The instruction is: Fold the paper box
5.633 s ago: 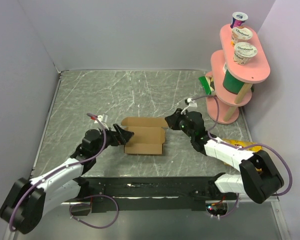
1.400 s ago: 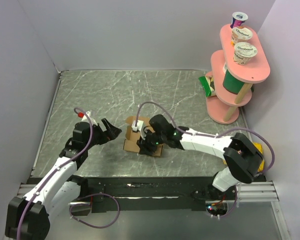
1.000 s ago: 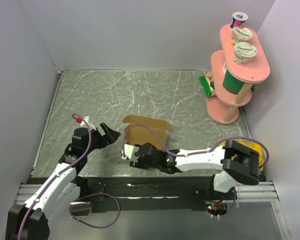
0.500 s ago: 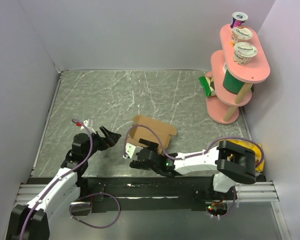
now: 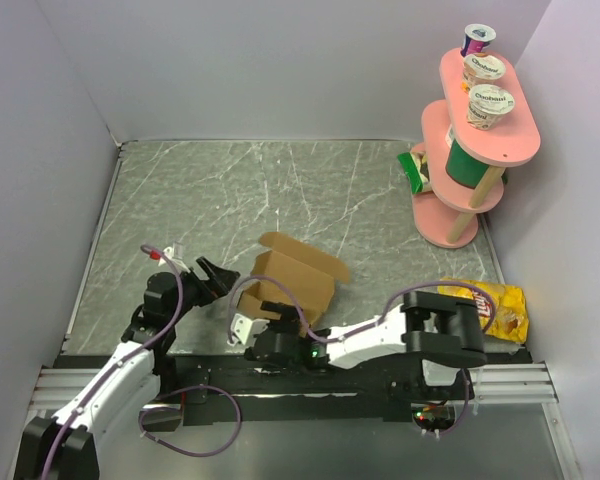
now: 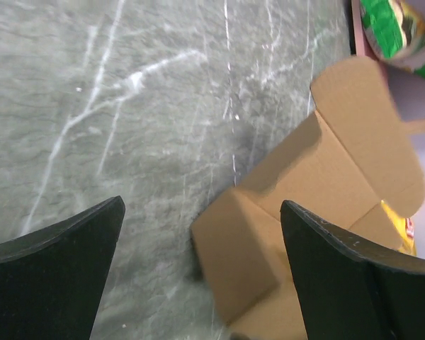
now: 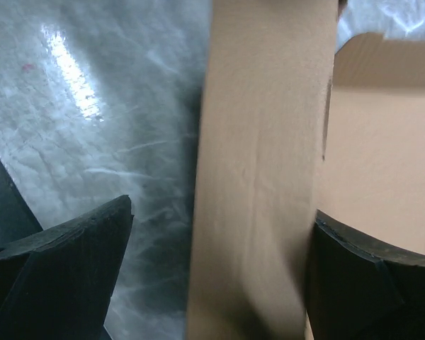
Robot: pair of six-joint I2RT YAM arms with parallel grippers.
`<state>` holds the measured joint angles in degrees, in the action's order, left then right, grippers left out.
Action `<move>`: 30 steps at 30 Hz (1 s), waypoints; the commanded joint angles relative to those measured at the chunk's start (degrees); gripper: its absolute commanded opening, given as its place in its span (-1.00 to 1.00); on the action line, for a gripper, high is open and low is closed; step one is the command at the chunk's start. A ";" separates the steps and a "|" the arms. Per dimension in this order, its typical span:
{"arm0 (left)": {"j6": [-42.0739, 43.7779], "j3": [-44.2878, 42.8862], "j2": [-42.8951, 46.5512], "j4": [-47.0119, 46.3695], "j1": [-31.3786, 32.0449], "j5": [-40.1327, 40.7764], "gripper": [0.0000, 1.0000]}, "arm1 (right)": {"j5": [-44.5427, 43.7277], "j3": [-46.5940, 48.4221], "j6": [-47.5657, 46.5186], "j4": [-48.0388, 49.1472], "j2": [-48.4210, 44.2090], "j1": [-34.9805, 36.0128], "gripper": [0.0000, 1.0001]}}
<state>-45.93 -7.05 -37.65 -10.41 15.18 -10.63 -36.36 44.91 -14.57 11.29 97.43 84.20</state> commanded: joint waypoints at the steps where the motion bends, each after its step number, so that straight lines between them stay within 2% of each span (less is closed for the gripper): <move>1: -3.72 0.19 4.07 4.08 -0.33 4.83 0.99 | -3.81 4.22 1.56 -4.08 5.48 1.83 0.90; 7: -6.89 0.89 8.46 6.28 -0.41 3.69 0.99 | -4.07 4.05 4.10 -6.71 5.59 2.90 0.99; 13: -3.99 1.86 14.00 7.77 -0.41 -1.14 0.94 | 2.07 2.47 6.74 -10.31 -2.58 3.07 0.99; 21: -1.88 4.23 23.40 7.52 -0.24 -13.34 0.92 | 10.07 0.36 12.01 -15.85 -13.30 4.12 0.99; 26: -1.36 5.29 26.66 11.72 -0.15 -12.92 0.82 | 12.97 -0.61 18.76 -19.63 -23.74 4.39 0.99; 29: -1.00 5.47 26.49 12.44 -0.06 -13.27 0.72 | 12.72 -0.96 25.69 -24.54 -29.37 3.87 0.89; 30: -0.91 5.47 26.40 12.09 -0.06 -13.53 0.69 | 13.06 -1.48 27.47 -26.91 -30.62 3.60 0.78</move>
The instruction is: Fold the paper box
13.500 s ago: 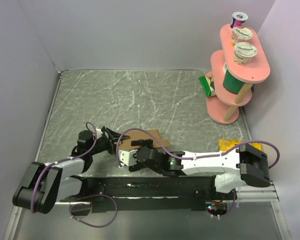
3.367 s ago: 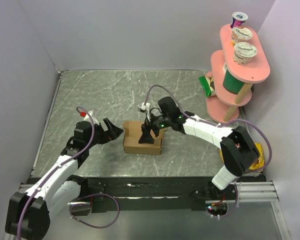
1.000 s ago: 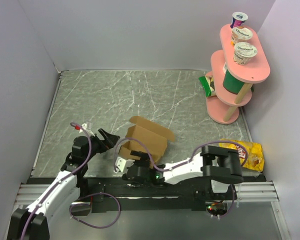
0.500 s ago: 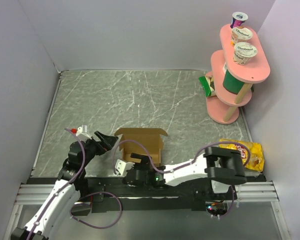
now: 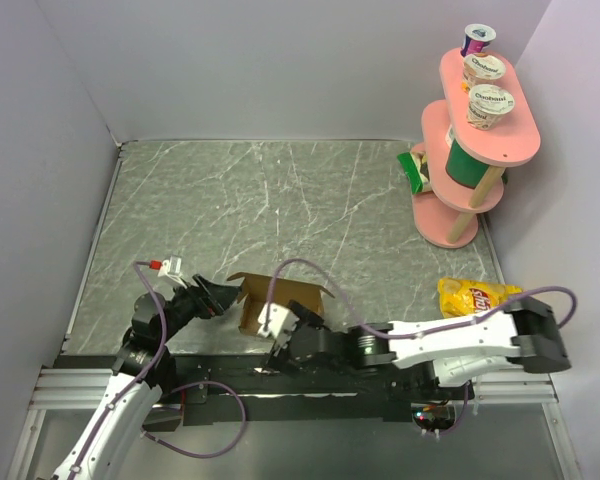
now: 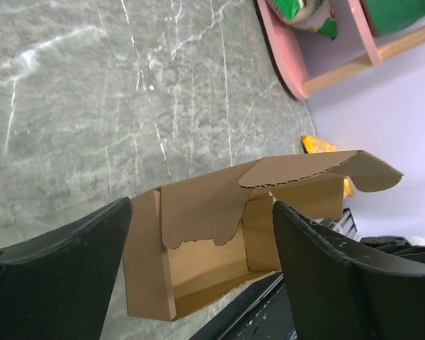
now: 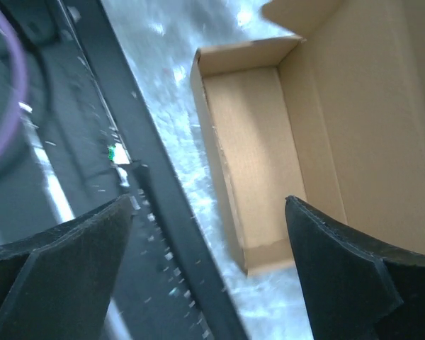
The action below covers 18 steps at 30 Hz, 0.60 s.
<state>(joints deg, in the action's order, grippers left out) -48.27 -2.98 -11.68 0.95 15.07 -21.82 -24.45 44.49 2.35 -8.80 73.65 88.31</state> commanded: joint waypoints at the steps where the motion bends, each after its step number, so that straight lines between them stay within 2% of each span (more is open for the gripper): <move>1: 1.51 1.40 0.35 0.72 0.05 -2.26 0.67 | 1.59 -1.68 12.14 -7.98 -8.07 -0.68 0.73; 6: 2.48 1.31 0.70 -0.51 0.13 -3.14 0.44 | 4.06 -6.86 22.86 -12.02 -18.08 -0.51 0.42; 11: 2.74 1.49 0.35 -3.50 0.22 -4.01 0.17 | 1.17 -8.63 29.71 -19.83 -28.27 -0.95 0.27; 14: 3.71 1.23 -1.23 -4.37 0.22 -4.36 0.13 | 2.37 -11.26 32.79 -24.23 -30.48 -4.98 0.16; 15: 3.80 1.23 -1.67 -4.73 0.31 -4.80 0.10 | 4.04 -12.31 32.89 -24.77 -30.58 -10.39 0.11; 18: 3.97 0.96 -3.17 -5.78 0.31 -4.98 0.07 | 8.28 -13.37 32.01 -23.20 -29.88 -17.28 0.01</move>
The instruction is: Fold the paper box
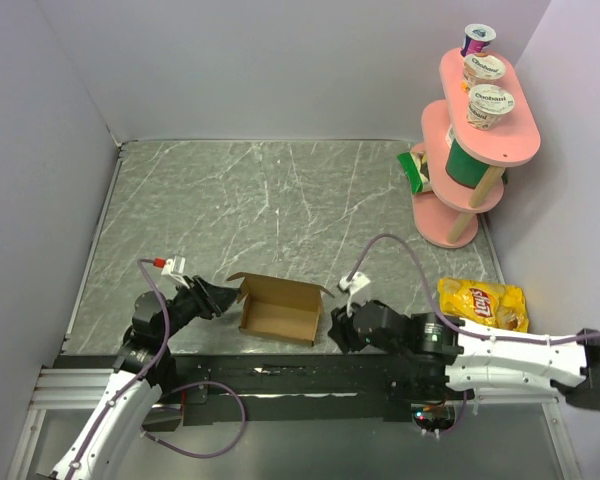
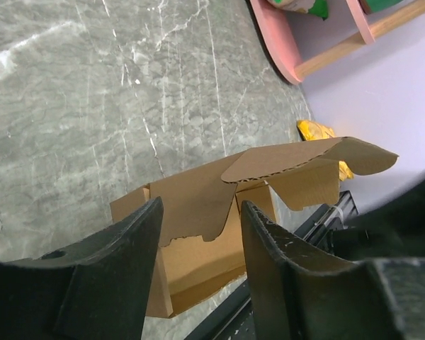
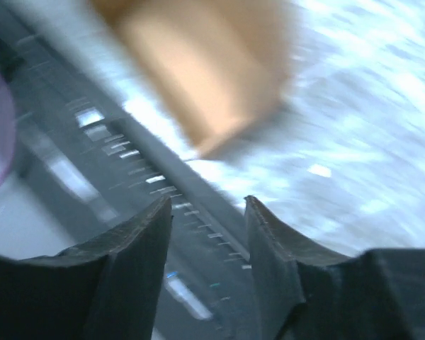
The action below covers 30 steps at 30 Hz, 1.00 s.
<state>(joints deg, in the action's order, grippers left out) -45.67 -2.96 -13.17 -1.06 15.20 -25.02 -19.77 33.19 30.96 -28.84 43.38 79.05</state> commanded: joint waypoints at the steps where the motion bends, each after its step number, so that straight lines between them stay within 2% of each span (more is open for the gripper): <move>1: 1.37 1.03 -2.12 -4.03 0.18 -1.97 0.07 | 2.29 -1.73 4.36 -4.20 1.00 -10.55 -0.04; 7: 1.81 0.76 -2.83 -4.83 0.27 -1.88 -0.01 | -1.50 -1.46 5.78 -2.02 3.29 -14.97 -0.09; 14: 1.99 0.68 -4.14 -6.06 0.27 -2.58 -0.08 | -7.82 -4.98 4.20 15.29 8.38 -15.06 -0.13; 22: 2.34 0.33 -6.52 -8.08 0.62 -2.93 -0.16 | -9.94 -2.78 0.95 22.60 13.13 -14.71 -0.15; 30: 3.48 -1.08 -8.80 -8.61 1.93 0.14 -0.19 | -11.25 -4.27 2.26 28.48 15.95 -12.60 -0.17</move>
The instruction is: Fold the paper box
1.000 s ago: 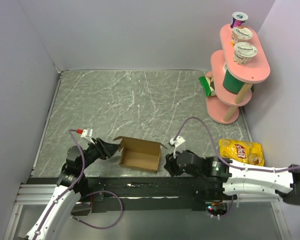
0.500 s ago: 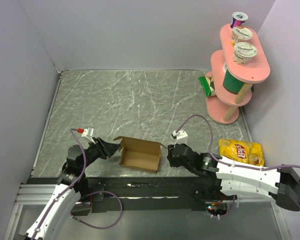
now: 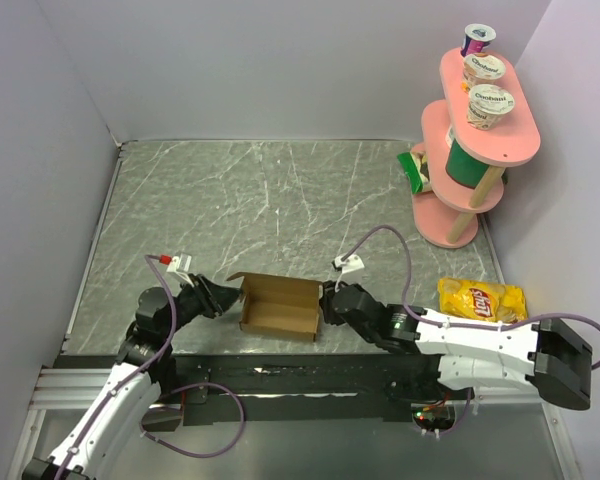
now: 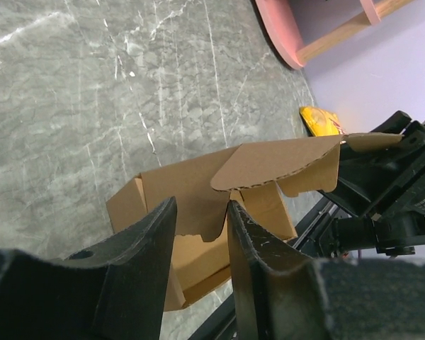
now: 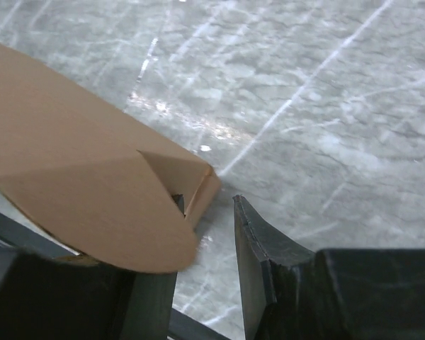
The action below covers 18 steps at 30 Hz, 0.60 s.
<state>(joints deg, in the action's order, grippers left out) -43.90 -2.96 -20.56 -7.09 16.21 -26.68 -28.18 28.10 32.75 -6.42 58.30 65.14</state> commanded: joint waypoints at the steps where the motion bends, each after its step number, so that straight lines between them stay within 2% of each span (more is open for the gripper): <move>1: 2.06 -1.34 -2.11 -2.92 1.54 2.33 -0.19 | -3.10 0.91 0.73 6.24 1.89 1.91 -0.17; 6: 3.64 -3.28 -4.14 -1.70 5.23 7.07 -0.21 | -6.00 4.33 0.56 4.75 5.24 4.81 -0.17; 10: 4.61 -3.98 -4.58 1.01 7.78 11.29 -0.32 | -7.23 6.44 0.38 3.34 8.57 6.31 -0.17; 15: 4.44 -4.77 -3.53 5.06 8.31 17.25 -0.45 | -8.82 7.85 0.64 1.49 10.51 7.54 -0.20; 18: 2.33 -4.69 -2.74 6.65 8.40 20.42 -0.43 | -8.90 7.85 1.00 0.71 11.30 7.72 -0.20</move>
<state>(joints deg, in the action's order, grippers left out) -40.18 -5.63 -24.29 -3.57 24.23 -12.40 -34.06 33.78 33.12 -4.91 68.88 72.27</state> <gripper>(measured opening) 0.286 0.403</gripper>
